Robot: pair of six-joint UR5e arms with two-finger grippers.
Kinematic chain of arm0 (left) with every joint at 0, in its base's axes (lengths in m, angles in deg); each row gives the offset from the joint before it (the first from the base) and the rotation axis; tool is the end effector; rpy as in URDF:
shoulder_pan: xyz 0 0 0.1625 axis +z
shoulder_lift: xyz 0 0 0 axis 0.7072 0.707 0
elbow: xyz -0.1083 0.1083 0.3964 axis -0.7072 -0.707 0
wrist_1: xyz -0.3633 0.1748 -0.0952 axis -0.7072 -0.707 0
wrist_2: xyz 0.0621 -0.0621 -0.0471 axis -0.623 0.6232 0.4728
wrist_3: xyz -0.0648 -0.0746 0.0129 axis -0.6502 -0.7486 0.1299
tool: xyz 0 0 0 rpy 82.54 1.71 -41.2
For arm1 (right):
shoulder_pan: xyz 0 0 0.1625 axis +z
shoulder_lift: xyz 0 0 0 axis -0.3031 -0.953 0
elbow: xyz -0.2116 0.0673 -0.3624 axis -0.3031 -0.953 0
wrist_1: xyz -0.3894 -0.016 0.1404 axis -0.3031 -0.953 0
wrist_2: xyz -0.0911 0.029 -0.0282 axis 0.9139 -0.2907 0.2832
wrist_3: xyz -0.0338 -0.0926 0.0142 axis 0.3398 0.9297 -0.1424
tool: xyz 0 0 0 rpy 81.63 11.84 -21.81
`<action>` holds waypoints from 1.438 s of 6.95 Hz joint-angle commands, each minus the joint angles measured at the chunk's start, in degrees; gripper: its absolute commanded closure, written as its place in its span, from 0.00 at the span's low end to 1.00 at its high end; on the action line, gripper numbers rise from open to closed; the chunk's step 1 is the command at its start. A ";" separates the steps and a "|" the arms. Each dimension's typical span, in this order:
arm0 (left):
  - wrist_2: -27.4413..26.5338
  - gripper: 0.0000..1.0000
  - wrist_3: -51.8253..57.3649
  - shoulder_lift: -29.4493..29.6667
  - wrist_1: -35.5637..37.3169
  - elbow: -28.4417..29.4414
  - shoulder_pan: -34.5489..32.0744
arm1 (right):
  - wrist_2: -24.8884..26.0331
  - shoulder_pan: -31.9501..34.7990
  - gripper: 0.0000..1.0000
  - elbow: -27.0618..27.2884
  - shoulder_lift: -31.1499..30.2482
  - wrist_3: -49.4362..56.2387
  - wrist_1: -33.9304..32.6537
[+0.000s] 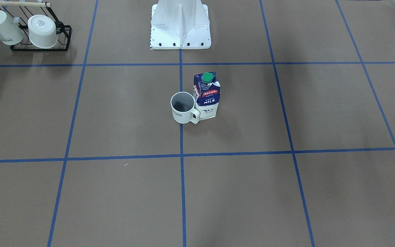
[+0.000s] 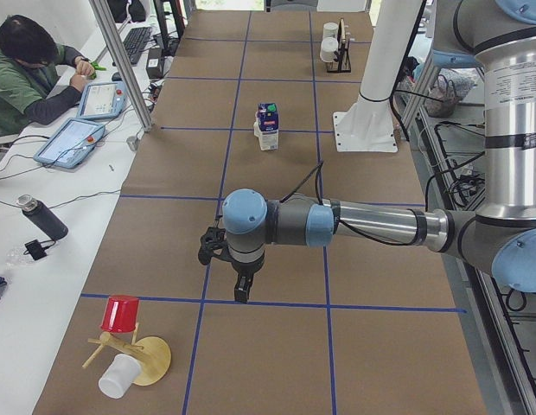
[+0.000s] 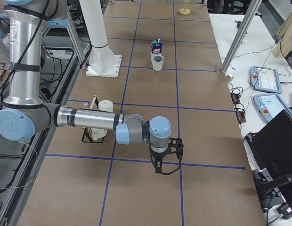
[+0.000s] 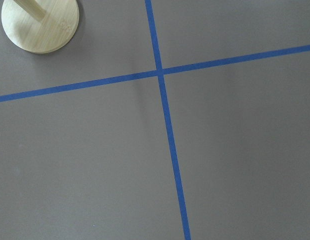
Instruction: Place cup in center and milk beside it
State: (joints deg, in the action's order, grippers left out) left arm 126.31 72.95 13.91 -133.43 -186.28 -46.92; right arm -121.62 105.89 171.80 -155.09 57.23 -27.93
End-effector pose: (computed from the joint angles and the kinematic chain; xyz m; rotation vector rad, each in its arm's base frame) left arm -0.0779 -0.4361 0.6097 0.1097 0.7752 0.1412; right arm 0.0553 -0.4504 0.6806 0.0511 -0.7040 0.0085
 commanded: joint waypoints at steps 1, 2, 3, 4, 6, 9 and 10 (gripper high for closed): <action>-0.05 0.02 0.05 0.00 0.00 -0.01 0.00 | -0.10 0.00 0.00 0.31 0.00 -0.05 0.08; -0.05 0.02 0.05 0.00 0.00 -0.09 0.00 | -0.18 0.00 0.00 0.49 0.00 -0.05 -0.01; -0.05 0.02 0.05 -0.08 0.00 -0.01 0.00 | -0.36 0.00 0.00 0.49 0.09 -0.05 -0.01; -0.05 0.02 0.05 -0.08 0.00 -0.09 0.00 | -0.36 0.00 0.00 0.49 0.00 -0.05 -0.01; -0.13 0.02 0.05 -0.26 0.00 -0.01 0.00 | -0.36 -0.35 0.00 0.49 -0.09 0.13 -0.01; -0.13 0.02 -0.04 -0.35 0.09 -0.01 0.00 | 0.34 -0.26 0.00 1.27 -1.75 0.22 0.96; -0.13 0.02 -0.04 -0.35 0.09 0.08 0.00 | 0.43 -0.26 0.00 3.37 -3.06 0.22 0.96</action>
